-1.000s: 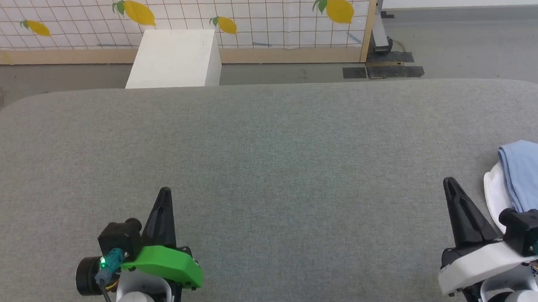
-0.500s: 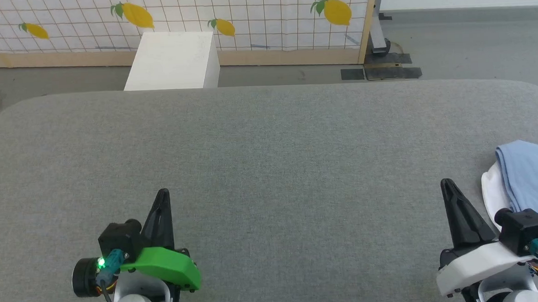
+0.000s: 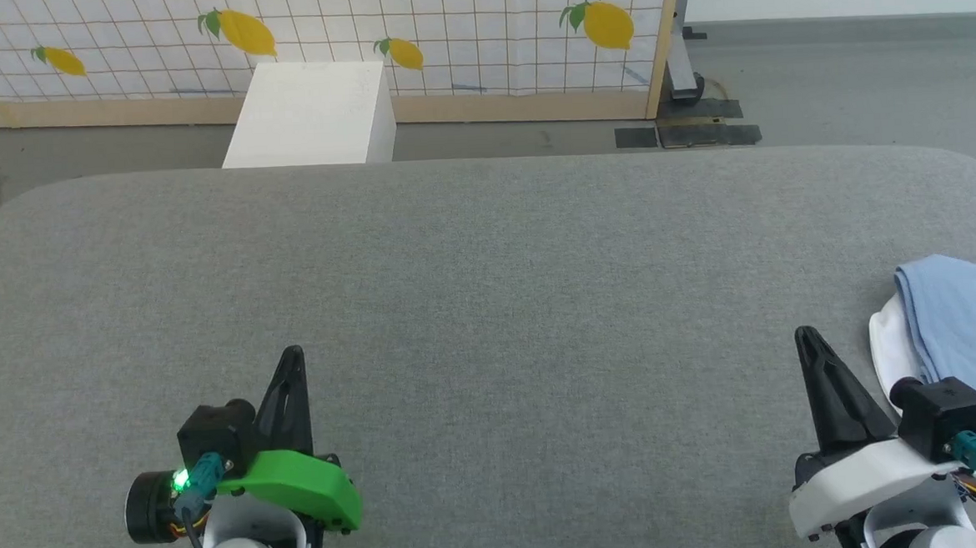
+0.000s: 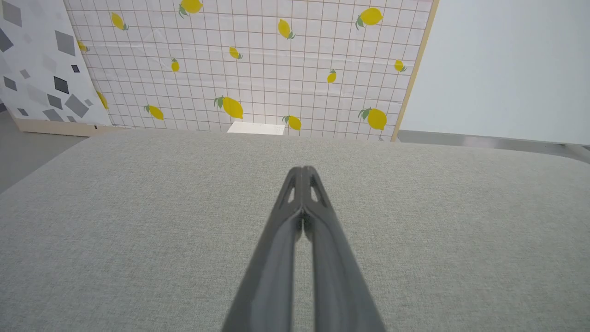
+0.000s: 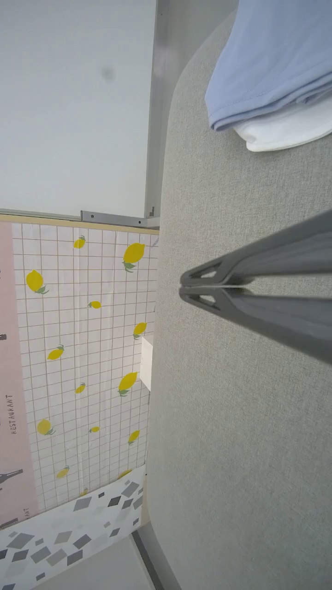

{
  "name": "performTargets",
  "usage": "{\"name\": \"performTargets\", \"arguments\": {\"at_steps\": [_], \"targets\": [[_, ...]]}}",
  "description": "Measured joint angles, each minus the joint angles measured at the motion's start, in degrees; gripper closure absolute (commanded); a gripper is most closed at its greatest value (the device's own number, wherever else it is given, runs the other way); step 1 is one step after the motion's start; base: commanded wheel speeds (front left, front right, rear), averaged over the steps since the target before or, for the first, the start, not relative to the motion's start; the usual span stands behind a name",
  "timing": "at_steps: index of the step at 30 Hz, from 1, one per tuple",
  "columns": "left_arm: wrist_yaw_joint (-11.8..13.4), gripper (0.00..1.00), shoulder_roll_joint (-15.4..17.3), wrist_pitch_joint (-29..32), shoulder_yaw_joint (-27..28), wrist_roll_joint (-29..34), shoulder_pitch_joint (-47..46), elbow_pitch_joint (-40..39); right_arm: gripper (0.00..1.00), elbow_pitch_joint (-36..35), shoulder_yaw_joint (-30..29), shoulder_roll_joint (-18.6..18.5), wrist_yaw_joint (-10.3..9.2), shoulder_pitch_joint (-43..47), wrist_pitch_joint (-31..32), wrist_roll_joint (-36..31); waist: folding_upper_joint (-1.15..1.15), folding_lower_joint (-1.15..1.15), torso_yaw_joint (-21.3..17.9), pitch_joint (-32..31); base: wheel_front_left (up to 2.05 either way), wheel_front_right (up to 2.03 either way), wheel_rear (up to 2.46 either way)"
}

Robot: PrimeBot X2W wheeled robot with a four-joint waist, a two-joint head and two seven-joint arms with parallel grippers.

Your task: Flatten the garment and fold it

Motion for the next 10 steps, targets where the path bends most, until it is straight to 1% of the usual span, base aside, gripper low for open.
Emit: {"name": "performTargets", "arguments": {"at_steps": [10], "targets": [[0.5, 1.00, 0.0, 1.0, 0.3, 1.1, 0.4, -1.2, 1.00, 0.0, 0.2, 0.0, 0.00, -0.2, 0.5, -0.7, 0.00, 0.00, -0.2, -0.2, 0.00, 0.00, 0.00]]}}
